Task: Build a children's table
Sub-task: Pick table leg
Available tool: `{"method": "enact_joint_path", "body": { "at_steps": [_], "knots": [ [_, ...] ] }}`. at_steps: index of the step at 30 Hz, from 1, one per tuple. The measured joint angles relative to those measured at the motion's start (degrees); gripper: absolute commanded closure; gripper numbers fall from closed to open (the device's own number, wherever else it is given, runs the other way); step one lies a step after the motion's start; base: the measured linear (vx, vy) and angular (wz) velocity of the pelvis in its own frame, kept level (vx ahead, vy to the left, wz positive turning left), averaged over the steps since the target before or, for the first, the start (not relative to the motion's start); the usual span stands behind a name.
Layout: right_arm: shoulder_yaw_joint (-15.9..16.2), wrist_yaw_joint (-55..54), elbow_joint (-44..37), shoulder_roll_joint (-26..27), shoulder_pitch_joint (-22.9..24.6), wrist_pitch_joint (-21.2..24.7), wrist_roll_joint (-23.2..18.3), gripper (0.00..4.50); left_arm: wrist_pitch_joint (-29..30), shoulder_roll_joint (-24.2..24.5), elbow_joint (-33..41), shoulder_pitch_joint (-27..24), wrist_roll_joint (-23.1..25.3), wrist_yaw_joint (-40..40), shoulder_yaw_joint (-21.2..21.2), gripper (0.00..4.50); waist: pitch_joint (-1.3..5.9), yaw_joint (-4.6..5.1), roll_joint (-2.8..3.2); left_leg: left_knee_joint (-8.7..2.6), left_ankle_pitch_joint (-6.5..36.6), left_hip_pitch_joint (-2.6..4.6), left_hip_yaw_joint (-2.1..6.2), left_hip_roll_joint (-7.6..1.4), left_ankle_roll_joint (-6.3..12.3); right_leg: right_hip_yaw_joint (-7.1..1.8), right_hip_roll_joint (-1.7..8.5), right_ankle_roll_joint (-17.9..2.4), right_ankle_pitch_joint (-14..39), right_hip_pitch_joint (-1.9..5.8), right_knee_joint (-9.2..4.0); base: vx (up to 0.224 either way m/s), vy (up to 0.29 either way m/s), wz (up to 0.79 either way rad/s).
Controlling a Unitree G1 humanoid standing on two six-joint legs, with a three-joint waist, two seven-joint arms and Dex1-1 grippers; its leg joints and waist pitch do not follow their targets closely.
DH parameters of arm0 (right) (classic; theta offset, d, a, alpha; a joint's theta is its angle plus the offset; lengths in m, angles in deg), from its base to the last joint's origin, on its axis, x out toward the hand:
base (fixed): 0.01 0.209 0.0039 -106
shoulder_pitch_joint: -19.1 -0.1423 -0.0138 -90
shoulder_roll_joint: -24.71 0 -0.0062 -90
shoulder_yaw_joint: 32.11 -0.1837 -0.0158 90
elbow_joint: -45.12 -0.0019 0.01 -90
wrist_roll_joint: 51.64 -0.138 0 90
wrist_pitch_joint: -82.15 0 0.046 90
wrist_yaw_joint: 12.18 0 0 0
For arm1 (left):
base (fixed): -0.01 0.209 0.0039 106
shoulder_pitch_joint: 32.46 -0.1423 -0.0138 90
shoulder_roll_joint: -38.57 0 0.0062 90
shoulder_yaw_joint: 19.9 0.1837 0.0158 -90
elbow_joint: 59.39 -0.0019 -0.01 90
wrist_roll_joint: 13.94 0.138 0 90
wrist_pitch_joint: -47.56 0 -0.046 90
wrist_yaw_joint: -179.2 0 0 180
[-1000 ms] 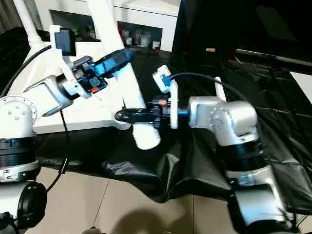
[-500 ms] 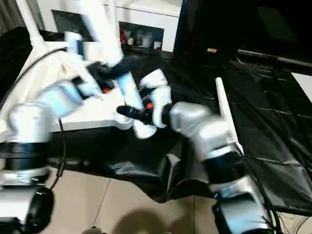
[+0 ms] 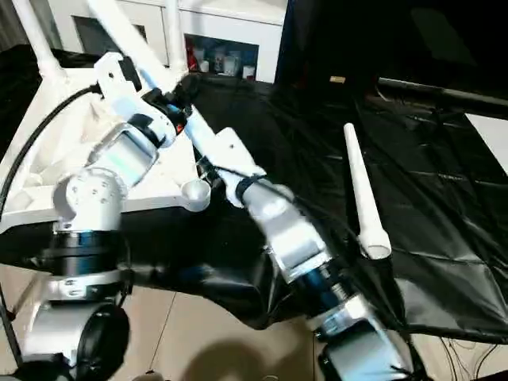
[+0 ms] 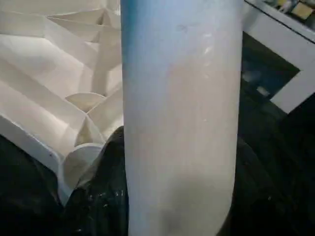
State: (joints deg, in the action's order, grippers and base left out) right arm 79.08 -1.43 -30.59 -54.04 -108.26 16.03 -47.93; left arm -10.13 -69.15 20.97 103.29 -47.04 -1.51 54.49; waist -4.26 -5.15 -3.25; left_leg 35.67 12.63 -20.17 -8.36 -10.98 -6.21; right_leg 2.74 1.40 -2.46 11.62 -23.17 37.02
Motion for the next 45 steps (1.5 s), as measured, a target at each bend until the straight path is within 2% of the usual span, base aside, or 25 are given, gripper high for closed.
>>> {"method": "enact_joint_path", "body": {
  "at_steps": [2,8,14,16,17,19,24,25,27,28,30,32,34,37,41,45],
  "knots": [
    [0.03,-0.45,0.0,0.21,0.67,-0.86,0.53,2.63,0.28,-0.02,0.23,-0.29,-0.4,0.33,0.02,2.68,0.0,0.0,0.0,0.0,0.0,0.0,0.0,0.0,0.0,0.0,0.0,0.0,0.0,0.0,0.0,0.0,0.0,0.0],
    [0.05,-0.92,0.71,0.77,1.13,-3.04,1.68,2.63,0.3,-0.38,2.26,-1.5,-0.49,0.11,0.01,2.77,0.0,0.02,0.0,0.0,0.0,0.0,0.0,0.0,0.0,0.0,0.0,0.01,-0.01,0.0,0.01,0.0,0.0,0.0],
    [-0.4,-0.86,2.7,0.85,1.72,-8.62,2.17,2.63,0.32,1.43,4.16,-2.75,-0.37,2.96,2.14,2.78,0.0,0.02,0.0,0.0,0.0,0.01,-0.01,0.0,0.0,-0.01,0.0,0.01,-0.01,0.0,0.01,0.0,0.0,0.0],
    [-1.73,1.22,2.48,1.75,2.34,-8.94,-0.3,2.63,0.53,3.55,4.54,-2.77,0.34,4.98,3.83,2.78,0.0,0.04,0.01,0.0,0.0,0.02,-0.01,-0.01,0.0,-0.01,0.0,0.01,-0.01,0.0,0.02,0.0,0.0,0.0],
    [-2.11,1.64,2.34,1.78,2.54,-8.94,-0.89,2.28,0.62,3.7,4.74,-2.78,0.63,5.47,4.29,2.78,-0.01,0.06,0.01,0.0,0.0,0.01,-0.01,0.0,0.0,-0.02,0.0,0.02,-0.01,-0.01,0.01,0.0,0.0,0.0],
    [-3.02,3.34,1.93,1.71,3.16,-8.98,-2.34,1.93,1.05,5.16,4.84,-2.82,1.14,7.6,5.73,2.78,0.0,-0.01,0.01,0.0,0.0,0.01,-0.01,0.0,0.01,-0.01,0.0,0.02,-0.02,-0.01,0.01,0.0,0.0,0.0],
    [-4.19,8.68,-0.69,1.33,4.09,-10.67,-6.69,1.66,1.43,9.27,4.82,-2.98,2.79,12.04,7.21,2.81,-0.02,0.01,0.04,0.0,0.0,0.05,-0.01,-0.01,0.0,-0.01,0.0,0.01,-0.03,-0.01,0.04,0.0,0.0,0.0],
    [-5.18,10.84,-1.71,1.17,4.78,-10.21,-8.6,1.51,1.8,9.95,4.82,-3.23,2.91,12.96,8.12,2.81,-0.01,-0.1,0.02,0.0,0.0,0.03,-0.01,-0.01,0.01,-0.01,0.0,0.01,-0.03,-0.01,0.02,0.0,0.0,0.0],
    [-6.54,14.34,-4.34,0.49,6.42,-7.93,-12.24,1.47,2.76,10.88,5.12,-4.02,2.92,14.01,8.93,2.81,-0.02,-0.42,0.03,0.0,0.01,0.03,-0.01,-0.01,0.03,-0.02,0.01,0.01,-0.03,0.0,0.01,0.0,0.0,0.0],
    [-7.37,15.97,-5.18,-0.05,7.01,-6.55,-13.94,1.23,3.03,11.34,5.4,-4.84,2.92,14.39,9.14,2.81,-0.03,-0.49,0.04,0.0,0.01,0.01,-0.02,-0.01,0.03,-0.03,0.01,0.01,-0.03,0.0,0.01,0.0,0.0,0.0],
    [-8.58,17.66,-5.81,-1.07,7.21,-4.53,-15.87,1.09,4.05,11.7,5.73,-5.51,2.84,14.99,9.21,2.81,-0.05,-0.59,0.08,0.01,0.0,0.02,-0.01,-0.01,0.02,-0.02,0.0,-0.01,-0.05,0.0,0.02,0.0,0.0,0.0],
    [-9.59,19.61,-7.8,-2.78,7.39,-2.56,-17.73,1.04,5.44,12.78,7.21,-6.22,2.09,16.55,9.31,2.81,-0.25,-0.67,0.45,0.01,0.0,0.03,-0.01,0.0,0.02,-0.02,0.01,-0.04,-0.08,0.0,0.02,0.0,0.0,0.0],
    [-10.86,21.69,-9.67,-4.49,7.34,0.91,-20.15,1.01,6.38,14.24,8.08,-7.03,1.18,18.97,9.3,2.81,-0.25,-0.66,1.2,0.02,0.0,0.03,-0.02,0.01,0.02,-0.03,0.01,-0.04,-0.08,0.01,0.01,0.0,0.0,0.0],
    [-12.4,23.82,-10.78,-5.97,7.3,4.93,-22.63,1.01,7.04,14.91,8.26,-7.25,0.12,20.62,8.98,2.81,-0.06,-0.84,1.65,0.0,-0.01,0.05,0.02,-0.01,0.02,0.01,-0.03,-0.06,-0.08,0.01,0.03,0.0,0.0,0.0],
    [-12.23,30.35,-11.43,-6.71,6.3,10.07,-28.09,1.01,8.7,15.3,8.36,-6.96,-0.97,22.5,9.45,2.81,-0.06,-0.76,1.61,-0.01,-0.09,0.05,0.02,-0.02,0.16,0.01,-0.02,-0.09,-0.1,0.01,0.03,0.0,0.0,0.0],
    [-11.78,32.14,-10.73,-5.7,4.85,11.31,-29.01,1.01,10.02,17.09,8.37,-6.84,-2.35,24.98,8.95,2.81,-0.1,-0.87,1.39,-0.08,-0.2,0.05,0.0,-0.01,0.32,0.04,0.0,-0.1,-0.11,0.0,0.04,0.0,0.0,0.0]
  ]
}}
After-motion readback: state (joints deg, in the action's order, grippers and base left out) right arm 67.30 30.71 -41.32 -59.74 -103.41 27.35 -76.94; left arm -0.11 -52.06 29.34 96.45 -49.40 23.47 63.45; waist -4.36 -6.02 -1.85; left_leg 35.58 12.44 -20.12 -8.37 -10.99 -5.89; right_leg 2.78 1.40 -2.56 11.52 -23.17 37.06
